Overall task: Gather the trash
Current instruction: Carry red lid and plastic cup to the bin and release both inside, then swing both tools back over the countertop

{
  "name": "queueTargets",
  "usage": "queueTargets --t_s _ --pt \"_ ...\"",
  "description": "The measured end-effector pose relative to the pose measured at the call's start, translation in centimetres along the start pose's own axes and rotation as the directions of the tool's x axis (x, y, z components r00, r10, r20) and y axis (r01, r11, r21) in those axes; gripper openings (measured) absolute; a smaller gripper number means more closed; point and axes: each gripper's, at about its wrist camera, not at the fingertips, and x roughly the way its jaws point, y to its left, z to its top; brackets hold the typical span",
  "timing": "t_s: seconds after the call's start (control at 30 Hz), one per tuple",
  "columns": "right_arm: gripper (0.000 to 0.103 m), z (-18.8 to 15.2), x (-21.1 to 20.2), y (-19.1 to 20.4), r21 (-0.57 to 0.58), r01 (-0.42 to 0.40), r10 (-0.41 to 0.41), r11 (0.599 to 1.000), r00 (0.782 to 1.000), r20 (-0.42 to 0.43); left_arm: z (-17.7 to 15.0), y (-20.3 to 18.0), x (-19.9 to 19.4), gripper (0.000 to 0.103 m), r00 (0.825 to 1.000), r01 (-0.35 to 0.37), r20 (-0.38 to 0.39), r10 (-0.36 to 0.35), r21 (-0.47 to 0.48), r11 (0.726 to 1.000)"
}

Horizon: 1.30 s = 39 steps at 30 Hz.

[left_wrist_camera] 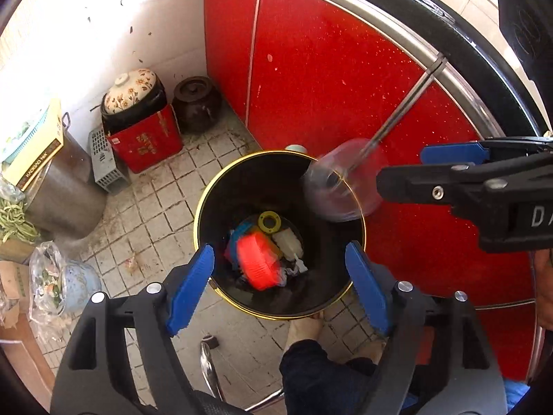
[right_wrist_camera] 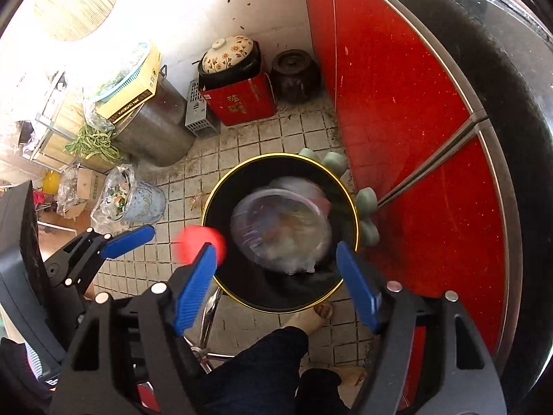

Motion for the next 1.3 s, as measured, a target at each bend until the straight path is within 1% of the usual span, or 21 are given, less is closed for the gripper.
queueTargets --t_s 0.17,0.23,0.3,0.37,0.43,0.53,0.6,0.67,0.73,0.77,0.83,0.87,0.9,0.93,0.97,1.0,1.1,1.13,1.17,1.23,1.3 --pt "0.074 0.1 -1.2 0.4 -0.02 -0.004 0.004 1.0 1.0 0.007 0.3 0.0 -0.6 0.081 1.0 -0.01 -0.01 0.01 0.02 1.0" --pt "0.074 0.1 -2.9 0.6 -0.016 -0.019 0.019 1.0 1.0 0.024 0.6 -0.3 -1.5 0.083 1.0 -0.016 -0.011 0.016 0.024 1.0" --pt "0.074 -0.3 -6.2 0.6 -0.014 -0.037 0.038 0.999 0.997 0.066 1.2 -1.0 -3.2 0.088 1.0 -0.026 0.01 0.026 0.032 0.999" --pt "0.08 -0.9 -10.7 0.1 0.007 -0.041 0.04 0.999 0.99 0.138 2.2 -2.4 -5.5 0.093 0.998 -0.038 0.046 0.035 0.059 0.998" --pt "0.084 -2.1 -15.6 -1.4 0.055 -0.044 0.03 0.998 0.974 0.222 3.1 -4.5 -7.5 0.095 0.997 -0.034 0.075 0.026 0.102 0.994" --pt "0.088 -5.0 -21.9 -4.8 0.143 0.0 -0.046 0.99 0.946 0.32 4.6 -9.5 -10.1 0.096 0.993 -0.006 0.117 -0.021 0.219 0.976" --pt "0.088 -7.6 -25.4 -7.5 0.216 0.047 -0.125 0.975 0.924 0.36 5.5 -13.8 -11.2 0.096 0.988 0.045 0.123 -0.089 0.325 0.945" --pt "0.088 -10.6 -28.5 -10.5 0.308 0.105 -0.223 0.945 0.899 0.377 6.3 -19.0 -12.0 0.096 0.977 0.104 0.122 -0.174 0.439 0.892" --pt "0.088 -14.0 -31.0 -13.2 0.4 0.13 -0.298 0.907 0.871 0.391 6.8 -23.4 -12.5 0.096 0.963 0.163 0.1 -0.251 0.526 0.835" --pt "0.088 -16.3 -32.6 -14.9 0.462 0.147 -0.35 0.874 0.851 0.392 6.9 -26.5 -12.8 0.096 0.951 0.198 0.08 -0.299 0.586 0.786" --pt "0.088 -20.1 -34.8 -17.3 0.55 0.161 -0.42 0.819 0.822 0.385 6.7 -31.0 -13.3 0.096 0.932 0.236 0.053 -0.36 0.664 0.71" --pt "0.088 -22.4 -35.9 -18.7 0.601 0.164 -0.457 0.782 0.806 0.375 6.5 -33.2 -13.6 0.096 0.921 0.256 0.034 -0.389 0.699 0.668" --pt "0.088 -24.4 -36.8 -19.8 0.642 0.162 -0.485 0.749 0.795 0.365 6.0 -35.8 -13.9 0.096 0.906 0.282 0.006 -0.424 0.739 0.612" --pt "0.088 -26.9 -37.8 -21.0 0.688 0.157 -0.515 0.709 0.781 0.352 5.5 -37.7 -14.3 0.096 0.895 0.296 -0.012 -0.446 0.764 0.574" --pt "0.088 -29.0 -38.3 -21.9 0.717 0.154 -0.537 0.68 0.771 0.343 4.7 -39.6 -14.6 0.096 0.885 0.309 -0.031 -0.465 0.787 0.534" --pt "0.088 -31.0 -38.9 -22.5 0.747 0.153 -0.562 0.647 0.759 0.33 3.9 -41.8 -14.9 0.096 0.871 0.326 -0.059 -0.487 0.812 0.484" --pt "0.088 -36.4 -40.0 -23.9 0.81 0.135 -0.598 0.571 0.744 0.298 1.8 -45.9 -15.5 0.096 0.848 0.353 -0.118 -0.517 0.854 0.383" --pt "0.088 -38.2 -40.3 -24.4 0.829 0.126 -0.608 0.545 0.74 0.287 1.1 -47.1 -15.6 0.096 0.843 0.356 -0.131 -0.522 0.864 0.357" --pt "0.088 -39.3 -40.5 -24.4 0.838 0.122 -0.612 0.532 0.739 0.281 0.3 -48.3 -15.7 0.096 0.838 0.359 -0.147 -0.526 0.874 0.328" --pt "0.088 -41.6 -40.8 -24.6 0.853 0.117 -0.62 0.508 0.738 0.267 -0.5 -49.9 -15.7 0.096 0.833 0.363 -0.168 -0.527 0.885 0.292" --pt "0.088 -43.0 -40.7 -24.7 0.86 0.115 -0.62 0.497 0.74 0.26 -1.5 -51.3 -15.7 0.096 0.832 0.367 -0.186 -0.523 0.892 0.266"
